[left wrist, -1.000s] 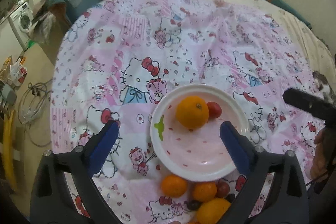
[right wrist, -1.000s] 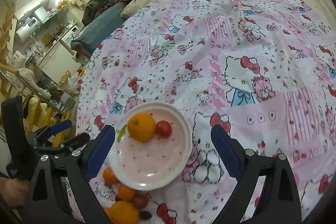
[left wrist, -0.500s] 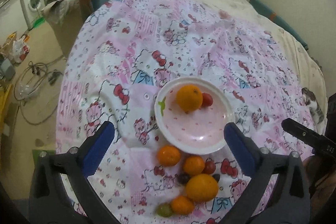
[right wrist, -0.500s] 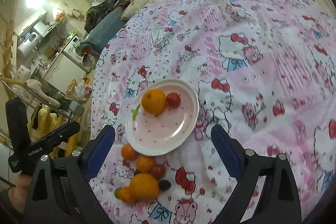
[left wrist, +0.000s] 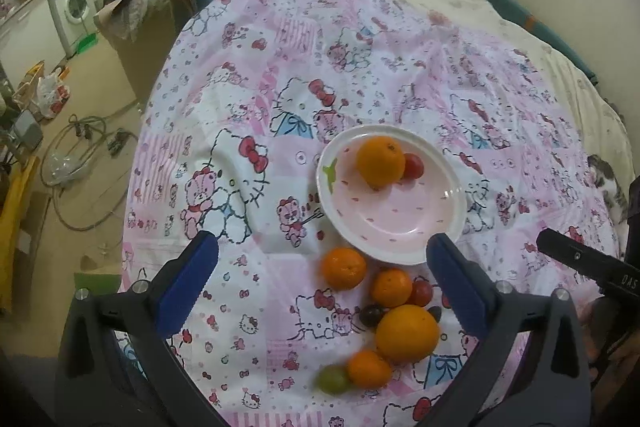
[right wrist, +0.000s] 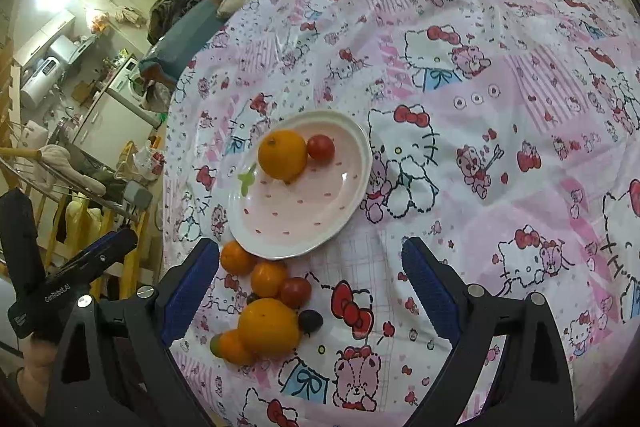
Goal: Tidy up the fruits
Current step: 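Grasp a dark grape with the right gripper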
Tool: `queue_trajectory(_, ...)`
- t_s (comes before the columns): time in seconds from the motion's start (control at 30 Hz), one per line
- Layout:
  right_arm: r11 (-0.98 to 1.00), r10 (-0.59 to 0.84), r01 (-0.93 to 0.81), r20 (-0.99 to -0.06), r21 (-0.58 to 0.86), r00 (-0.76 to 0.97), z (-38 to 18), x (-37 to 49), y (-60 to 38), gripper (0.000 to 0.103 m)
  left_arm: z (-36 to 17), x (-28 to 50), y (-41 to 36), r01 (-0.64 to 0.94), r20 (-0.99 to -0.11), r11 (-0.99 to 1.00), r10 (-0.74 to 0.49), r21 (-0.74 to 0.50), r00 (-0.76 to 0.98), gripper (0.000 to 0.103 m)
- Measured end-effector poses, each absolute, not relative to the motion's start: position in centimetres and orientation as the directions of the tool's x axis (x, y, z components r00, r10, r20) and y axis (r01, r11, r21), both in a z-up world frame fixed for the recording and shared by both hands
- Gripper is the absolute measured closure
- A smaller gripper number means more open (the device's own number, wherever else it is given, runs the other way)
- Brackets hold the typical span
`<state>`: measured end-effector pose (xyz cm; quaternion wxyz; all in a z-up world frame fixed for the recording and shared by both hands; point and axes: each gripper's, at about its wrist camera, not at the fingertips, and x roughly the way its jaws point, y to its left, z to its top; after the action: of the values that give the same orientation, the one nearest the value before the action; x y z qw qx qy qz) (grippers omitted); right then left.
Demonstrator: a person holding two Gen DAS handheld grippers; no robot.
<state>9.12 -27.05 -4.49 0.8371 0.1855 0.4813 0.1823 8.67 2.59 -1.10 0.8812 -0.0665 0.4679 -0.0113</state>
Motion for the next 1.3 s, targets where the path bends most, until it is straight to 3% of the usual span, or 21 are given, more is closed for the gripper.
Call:
queue_trajectory(0.37,0.859,0.503,-0.067,-0.812,0.508,0.296,-9.0,10.7,-25.0,0.01,-2.6,9.2,3.7,-0.111,-0.857,0.986,-0.049,-0.123,0.512,0.0)
queue_trajectory(0.43,0.835,0.544,-0.04,-0.814,0.549,0.204,-10.9,10.8,-24.3,0.029,-2.7,9.2,3.9,-0.119,-0.86,0.984,-0.052,-0.13,0.507,0.0)
queue_trajectory(0.47,0.829,0.555,-0.03,-0.814,0.558,0.172,-11.5,10.7,-24.0,0.045,-2.8,9.3,4.0,-0.122,-0.862,0.984,-0.054,-0.132,0.504,0.0)
queue_trajectory(0.57,0.842,0.537,0.004,-0.837,0.54,0.106,-13.6,10.5,-23.4,0.062,-2.9,9.3,3.9,-0.121,-0.866,0.984,-0.056,-0.133,0.497,0.0)
queue_trajectory(0.87,0.885,0.465,-0.036,-0.884,0.464,0.049,-15.2,10.7,-21.3,0.07,-2.8,9.4,3.2,-0.102,-0.866,0.983,-0.082,-0.151,0.492,0.0)
queue_trajectory(1.1,0.922,0.36,-0.166,-0.932,0.349,0.04,-14.1,9.7,-20.1,0.068,-3.1,9.3,3.3,-0.109,-0.872,0.984,-0.073,-0.143,0.483,0.0)
queue_trajectory(1.3,0.886,0.449,-0.127,-0.894,0.445,-0.004,-15.2,10.6,-20.3,0.068,-3.4,9.4,3.2,-0.114,-0.878,0.983,-0.074,-0.144,0.472,0.0)
